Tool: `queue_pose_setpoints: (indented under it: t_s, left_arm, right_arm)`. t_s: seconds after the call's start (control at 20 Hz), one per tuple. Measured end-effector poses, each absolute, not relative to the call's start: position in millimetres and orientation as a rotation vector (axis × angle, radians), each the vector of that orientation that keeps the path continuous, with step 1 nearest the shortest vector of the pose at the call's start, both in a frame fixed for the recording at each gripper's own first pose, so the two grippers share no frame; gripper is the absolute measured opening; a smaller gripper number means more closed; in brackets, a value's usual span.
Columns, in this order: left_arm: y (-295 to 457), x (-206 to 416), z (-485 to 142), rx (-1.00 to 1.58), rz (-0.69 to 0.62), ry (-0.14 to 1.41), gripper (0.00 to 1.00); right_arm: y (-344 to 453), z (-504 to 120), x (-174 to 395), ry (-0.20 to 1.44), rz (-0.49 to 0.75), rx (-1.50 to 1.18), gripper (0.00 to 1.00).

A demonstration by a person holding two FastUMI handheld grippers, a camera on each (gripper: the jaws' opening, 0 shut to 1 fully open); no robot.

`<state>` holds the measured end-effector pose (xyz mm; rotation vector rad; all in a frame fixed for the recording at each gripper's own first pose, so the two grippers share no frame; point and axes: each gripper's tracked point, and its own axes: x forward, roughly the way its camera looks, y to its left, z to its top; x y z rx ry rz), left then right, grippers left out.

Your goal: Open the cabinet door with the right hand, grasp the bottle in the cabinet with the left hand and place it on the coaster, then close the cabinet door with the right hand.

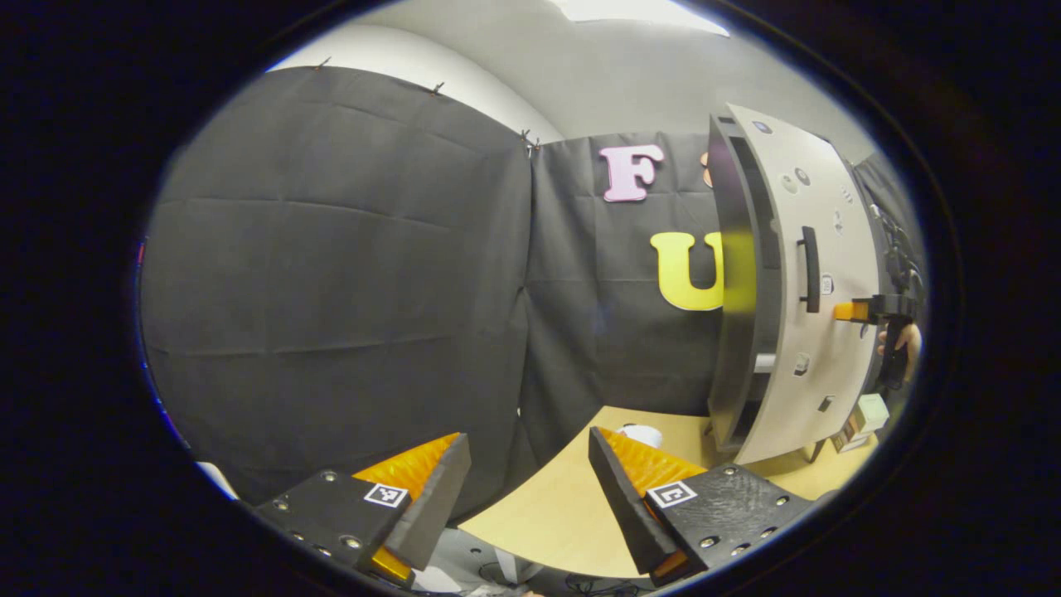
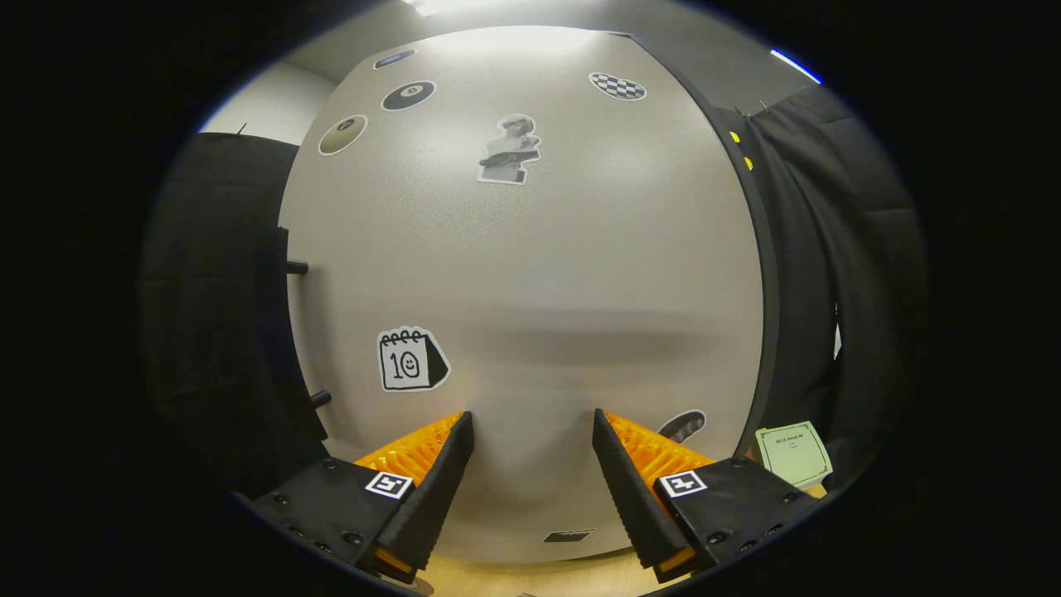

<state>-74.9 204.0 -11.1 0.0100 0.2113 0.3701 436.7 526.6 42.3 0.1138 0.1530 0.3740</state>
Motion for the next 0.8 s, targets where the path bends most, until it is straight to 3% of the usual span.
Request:
queue_pose_setpoints:
  t_s: [0.05, 0.1, 0.35, 0.4, 0.45, 0.6, 0.65, 0.8]
  left_arm:
    - [206.2, -75.5, -10.8, 0.010, 0.368, 0.211, 0.87]
    - [205.9, -76.0, -10.8, 0.009, 0.366, 0.211, 0.87]
    - [215.1, -76.2, -16.2, 0.006, 0.363, 0.219, 0.87]
    - [216.0, -74.0, -15.1, 0.004, 0.358, 0.217, 0.87]
    - [215.0, -71.5, -12.4, 0.004, 0.350, 0.212, 0.87]
    - [205.3, -54.5, -2.4, 0.006, 0.313, 0.193, 0.87]
    - [199.6, -46.1, -0.2, 0.005, 0.295, 0.184, 0.87]
    - [169.5, -20.3, 7.9, 0.000, 0.222, 0.162, 0.87]
  right_arm:
    - [530.8, 44.1, 438.2, 0.150, 0.374, 0.122, 0.88]
    - [535.3, 46.7, 440.0, 0.148, 0.373, 0.127, 0.95]
    - [545.0, 55.7, 437.5, 0.135, 0.330, 0.084, 0.95]
    - [545.7, 56.5, 435.6, 0.133, 0.337, 0.080, 0.88]
    - [544.0, 58.5, 431.6, 0.130, 0.343, 0.075, 0.88]
    - [526.0, 64.9, 411.6, 0.119, 0.344, 0.061, 0.91]
    - [516.7, 67.5, 404.0, 0.114, 0.341, 0.058, 0.97]
    - [483.7, 77.5, 381.0, 0.092, 0.324, 0.052, 0.97]
